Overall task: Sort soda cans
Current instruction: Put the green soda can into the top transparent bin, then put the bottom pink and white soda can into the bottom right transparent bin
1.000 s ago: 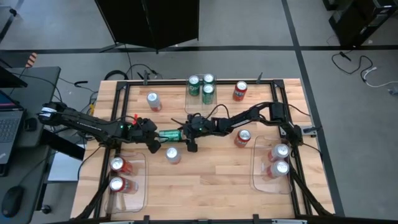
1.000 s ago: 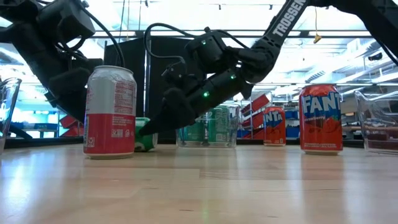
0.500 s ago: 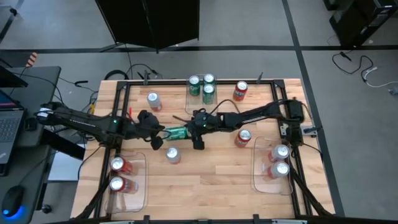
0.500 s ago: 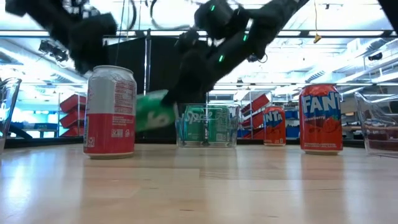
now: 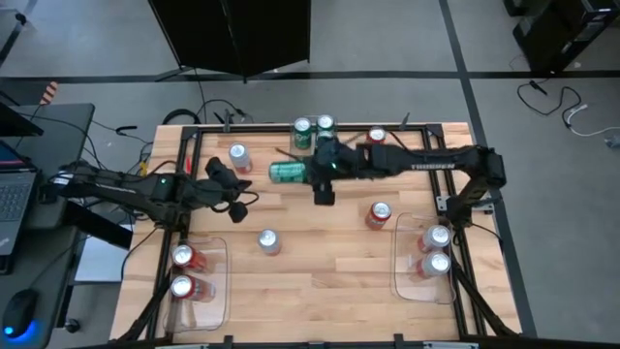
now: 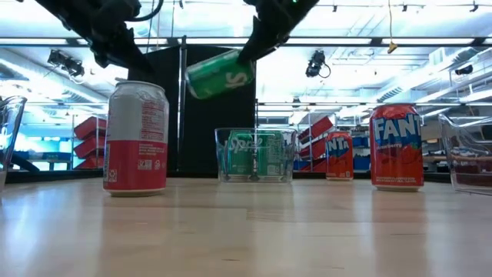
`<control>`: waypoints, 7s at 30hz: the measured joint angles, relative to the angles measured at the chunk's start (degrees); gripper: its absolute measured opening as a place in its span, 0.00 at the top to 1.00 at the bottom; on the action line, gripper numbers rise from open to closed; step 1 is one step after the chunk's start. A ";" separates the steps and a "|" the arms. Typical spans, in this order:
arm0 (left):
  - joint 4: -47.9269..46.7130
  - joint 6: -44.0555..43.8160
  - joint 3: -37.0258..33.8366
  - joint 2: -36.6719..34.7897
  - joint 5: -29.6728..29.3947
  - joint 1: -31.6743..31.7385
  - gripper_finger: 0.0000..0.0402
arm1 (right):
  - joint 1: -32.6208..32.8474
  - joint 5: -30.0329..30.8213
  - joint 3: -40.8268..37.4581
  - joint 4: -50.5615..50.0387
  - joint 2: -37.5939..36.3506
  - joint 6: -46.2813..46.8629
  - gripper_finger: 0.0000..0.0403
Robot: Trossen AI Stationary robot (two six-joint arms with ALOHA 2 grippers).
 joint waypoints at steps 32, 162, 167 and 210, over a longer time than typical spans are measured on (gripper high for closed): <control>3.59 8.63 -0.07 0.08 8.69 8.23 1.00 | -15.66 5.87 47.18 -46.03 36.99 -20.35 0.37; 50.86 23.70 -28.28 -15.90 40.32 7.33 1.00 | 19.07 9.75 -2.65 42.31 24.72 28.98 0.05; 50.86 23.68 -28.28 -15.89 40.00 7.33 1.00 | 19.05 9.33 -2.88 43.39 27.02 29.00 0.07; 51.11 22.81 -28.28 -15.72 38.40 7.33 1.00 | 43.07 45.56 -2.75 -41.38 -5.55 88.67 0.35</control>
